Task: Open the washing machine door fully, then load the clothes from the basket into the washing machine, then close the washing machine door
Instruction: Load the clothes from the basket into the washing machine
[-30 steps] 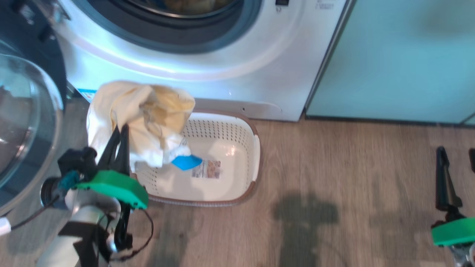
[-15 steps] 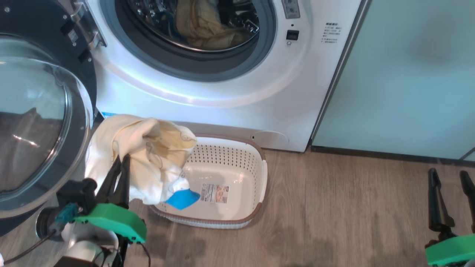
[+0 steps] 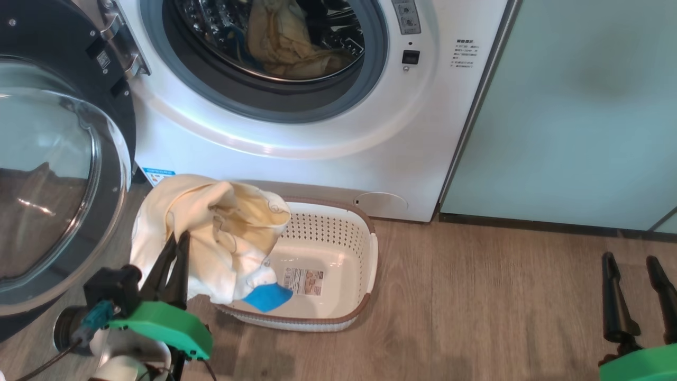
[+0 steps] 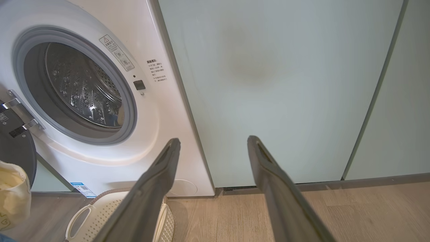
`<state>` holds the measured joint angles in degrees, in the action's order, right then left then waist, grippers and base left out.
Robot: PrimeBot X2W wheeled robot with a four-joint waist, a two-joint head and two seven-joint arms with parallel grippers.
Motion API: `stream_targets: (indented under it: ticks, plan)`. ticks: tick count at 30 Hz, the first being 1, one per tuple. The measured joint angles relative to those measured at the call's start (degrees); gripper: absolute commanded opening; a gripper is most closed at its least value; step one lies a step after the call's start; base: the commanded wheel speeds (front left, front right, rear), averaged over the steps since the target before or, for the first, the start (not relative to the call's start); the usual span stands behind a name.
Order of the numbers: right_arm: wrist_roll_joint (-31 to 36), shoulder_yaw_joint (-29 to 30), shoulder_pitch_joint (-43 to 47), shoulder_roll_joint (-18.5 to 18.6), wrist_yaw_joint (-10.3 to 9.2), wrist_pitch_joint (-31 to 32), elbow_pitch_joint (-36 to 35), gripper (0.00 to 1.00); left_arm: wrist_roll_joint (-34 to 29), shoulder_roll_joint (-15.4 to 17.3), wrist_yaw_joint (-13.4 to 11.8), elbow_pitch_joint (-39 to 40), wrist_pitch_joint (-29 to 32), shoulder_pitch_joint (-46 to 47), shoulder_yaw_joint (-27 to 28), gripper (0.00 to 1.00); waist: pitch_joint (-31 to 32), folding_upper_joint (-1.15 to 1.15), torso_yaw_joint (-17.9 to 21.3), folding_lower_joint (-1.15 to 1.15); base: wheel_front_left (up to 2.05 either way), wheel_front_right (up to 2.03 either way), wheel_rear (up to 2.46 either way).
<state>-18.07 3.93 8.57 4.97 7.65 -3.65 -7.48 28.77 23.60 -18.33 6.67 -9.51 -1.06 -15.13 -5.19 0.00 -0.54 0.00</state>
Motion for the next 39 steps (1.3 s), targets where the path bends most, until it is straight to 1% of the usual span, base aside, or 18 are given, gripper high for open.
stream_targets:
  ticks: [14, 22, 27, 29, 34, 39]
  plan:
    - [0.0, -0.4, -0.1, 0.0, 0.0, 0.0, 0.0, 1.0, 0.1, 0.0, 0.0, 0.0, 0.0, 0.1, -0.4, 0.0, -1.0, 0.0, 0.3, 0.0, 0.0, 0.0, 0.0]
    - [0.0, -0.8, -0.9, 0.0, 0.0, -0.2, 0.0, 1.0, 0.1, -0.1, 0.0, -0.1, -0.1, 0.7, -0.5, 0.0, -2.3, 0.0, 1.1, 0.0, 0.0, 0.0, 0.0]
    - [-0.1, -1.2, -0.9, 0.0, 0.0, -0.4, 0.0, 1.0, 0.1, -0.2, 0.2, -0.7, -0.1, 3.4, -1.1, 0.0, -4.0, 0.0, 1.8, 0.0, 0.0, 0.0, 0.0]
    - [-0.1, -1.6, -1.4, 0.0, 0.0, -0.4, 0.0, 1.0, 0.1, -0.2, 0.8, -1.3, -0.1, 4.8, -1.5, 0.0, -4.9, 0.0, 2.2, 0.0, 0.0, 0.0, 0.0]
    - [-0.3, -2.1, -4.8, 0.1, 0.0, -1.1, -0.1, 1.0, 0.1, -0.7, 1.6, -3.5, -0.7, 9.4, -1.7, 0.0, -8.2, 0.0, 3.4, 0.01, 0.0, 0.0, 0.0]
    - [-1.2, -2.5, -6.4, 0.1, 0.0, -2.2, 0.3, 1.0, 0.1, -1.0, 2.2, -5.9, -1.1, 14.7, -1.6, 0.0, -11.9, 0.0, 4.9, 0.01, 0.0, 0.0, 0.0]
